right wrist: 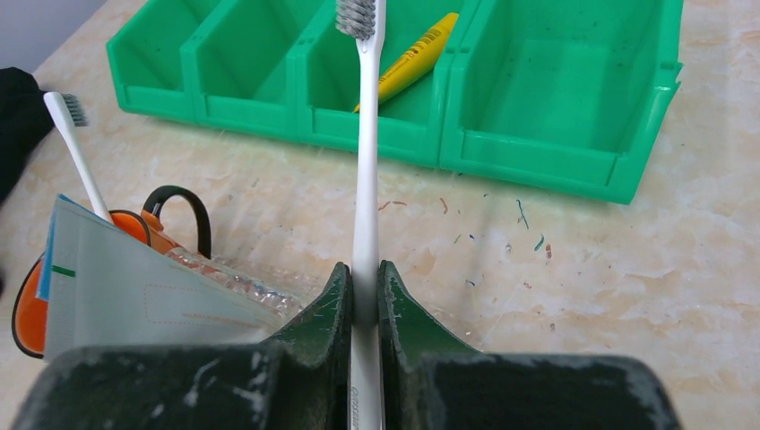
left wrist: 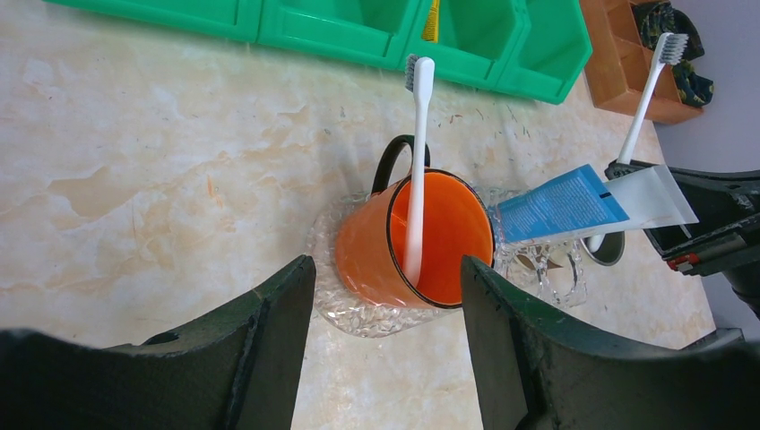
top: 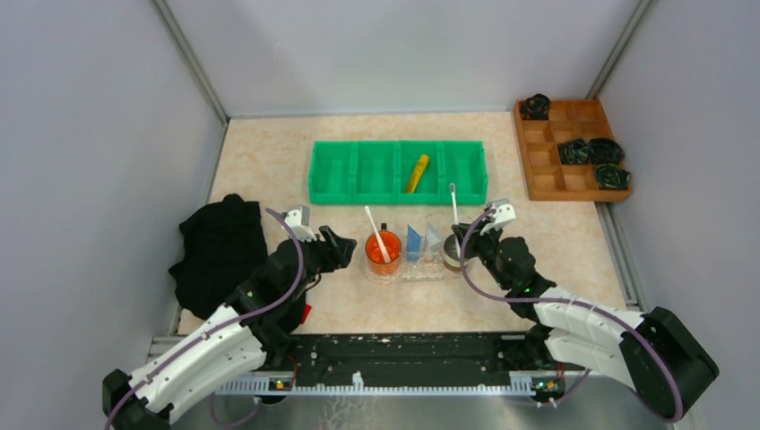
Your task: Prepare toiletry sets of a toothbrush and toothpaste on the tray
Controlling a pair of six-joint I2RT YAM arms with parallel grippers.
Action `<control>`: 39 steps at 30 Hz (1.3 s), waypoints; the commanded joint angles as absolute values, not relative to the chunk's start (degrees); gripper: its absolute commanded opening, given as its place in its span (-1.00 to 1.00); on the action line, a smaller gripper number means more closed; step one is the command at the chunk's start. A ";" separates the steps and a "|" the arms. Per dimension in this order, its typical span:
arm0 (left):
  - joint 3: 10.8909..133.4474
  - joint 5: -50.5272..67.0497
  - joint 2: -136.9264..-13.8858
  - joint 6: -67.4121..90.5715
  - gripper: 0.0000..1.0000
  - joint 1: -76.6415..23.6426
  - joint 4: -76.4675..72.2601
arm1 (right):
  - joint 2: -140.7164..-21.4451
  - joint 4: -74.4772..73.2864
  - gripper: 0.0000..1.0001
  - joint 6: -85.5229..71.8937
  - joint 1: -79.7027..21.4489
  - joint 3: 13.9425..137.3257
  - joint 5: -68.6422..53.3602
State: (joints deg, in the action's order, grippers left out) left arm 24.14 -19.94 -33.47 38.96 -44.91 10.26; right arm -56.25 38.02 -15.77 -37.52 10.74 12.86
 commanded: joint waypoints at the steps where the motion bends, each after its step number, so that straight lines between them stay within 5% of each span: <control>1: 23.38 -20.21 -32.84 38.87 0.34 -45.17 9.29 | -54.43 38.94 -0.85 -15.00 -38.54 10.20 12.92; 14: 23.30 -20.12 -32.62 39.03 0.34 -45.13 9.28 | -53.40 37.66 -0.78 -15.31 -38.76 9.91 13.02; 25: 23.13 -20.02 -32.43 39.14 0.34 -45.18 9.32 | -53.00 36.66 -0.27 -15.64 -39.43 10.04 13.42; 32: 23.11 -20.22 -32.17 38.94 0.34 -45.18 9.38 | -50.33 33.40 -0.26 -15.77 -39.72 10.66 14.23; 39: 26.29 -20.80 -35.88 35.06 0.36 -45.11 7.97 | -40.86 10.03 -0.18 -11.87 -39.77 30.40 20.04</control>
